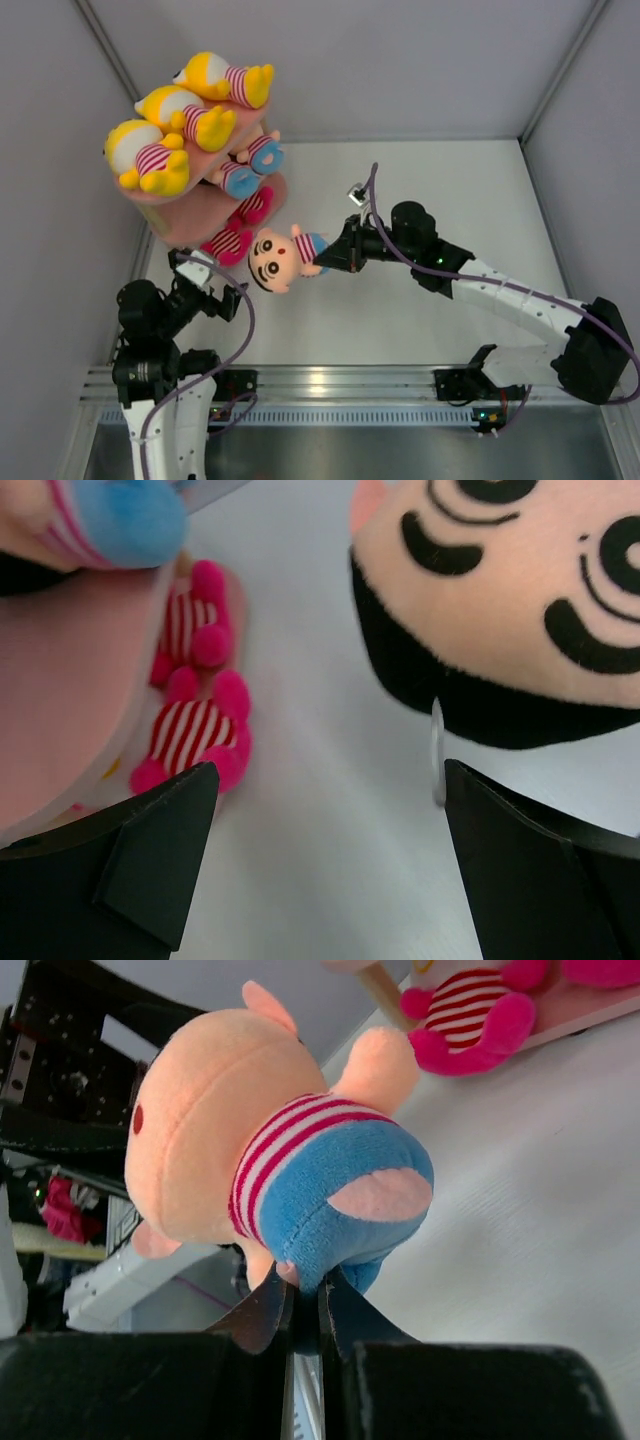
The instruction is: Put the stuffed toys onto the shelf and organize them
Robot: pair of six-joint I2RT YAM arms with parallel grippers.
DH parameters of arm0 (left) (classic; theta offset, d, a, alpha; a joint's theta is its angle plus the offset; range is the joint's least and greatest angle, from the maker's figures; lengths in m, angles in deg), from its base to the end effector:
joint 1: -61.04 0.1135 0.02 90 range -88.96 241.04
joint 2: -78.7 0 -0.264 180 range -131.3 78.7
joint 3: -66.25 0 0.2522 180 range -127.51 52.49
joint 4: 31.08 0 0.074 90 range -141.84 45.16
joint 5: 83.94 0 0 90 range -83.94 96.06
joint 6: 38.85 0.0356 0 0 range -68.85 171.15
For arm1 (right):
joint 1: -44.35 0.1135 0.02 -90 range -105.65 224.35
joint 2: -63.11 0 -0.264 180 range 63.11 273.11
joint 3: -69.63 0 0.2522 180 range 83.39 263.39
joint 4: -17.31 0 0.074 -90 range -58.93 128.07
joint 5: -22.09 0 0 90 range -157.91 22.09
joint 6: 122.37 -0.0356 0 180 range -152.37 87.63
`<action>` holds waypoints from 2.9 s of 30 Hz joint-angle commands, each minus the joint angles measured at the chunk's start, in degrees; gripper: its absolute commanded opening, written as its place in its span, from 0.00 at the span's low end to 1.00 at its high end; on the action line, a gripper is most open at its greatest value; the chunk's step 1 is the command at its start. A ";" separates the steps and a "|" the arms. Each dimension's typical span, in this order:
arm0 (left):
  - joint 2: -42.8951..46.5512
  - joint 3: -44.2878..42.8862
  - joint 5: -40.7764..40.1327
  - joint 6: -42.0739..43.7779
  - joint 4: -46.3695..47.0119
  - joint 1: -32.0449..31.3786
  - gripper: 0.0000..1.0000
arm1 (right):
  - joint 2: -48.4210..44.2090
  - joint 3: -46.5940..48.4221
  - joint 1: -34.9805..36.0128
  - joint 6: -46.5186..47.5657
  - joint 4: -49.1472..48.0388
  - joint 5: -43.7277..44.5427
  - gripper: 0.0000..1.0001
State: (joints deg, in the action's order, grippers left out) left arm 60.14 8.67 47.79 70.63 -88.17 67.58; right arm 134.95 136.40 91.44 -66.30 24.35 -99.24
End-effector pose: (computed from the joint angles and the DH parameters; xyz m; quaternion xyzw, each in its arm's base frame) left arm 0.0636 -0.0166 0.3251 0.2931 0.7279 -0.1573 0.5996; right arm 0.1846 0.2258 0.3202 -0.2544 0.7245 0.5528 0.3237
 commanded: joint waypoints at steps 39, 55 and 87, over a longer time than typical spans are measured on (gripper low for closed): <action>12.06 -5.50 -68.19 7.41 15.21 -0.13 0.99 | 41.80 41.91 21.02 -18.36 -8.22 52.25 0.00; 12.85 -5.23 -66.61 6.27 15.03 -0.57 0.99 | 55.52 58.17 19.62 -20.12 -5.32 57.00 0.02; 14.61 -2.60 -48.68 0.20 3.61 0.66 0.99 | 12.21 16.26 14.36 -3.95 -7.90 39.99 0.99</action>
State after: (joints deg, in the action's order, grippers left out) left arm 74.45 5.37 -2.22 72.18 -83.71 67.76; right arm 153.39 156.10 109.78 -72.75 11.52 -52.09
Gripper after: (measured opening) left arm 0.984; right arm 0.993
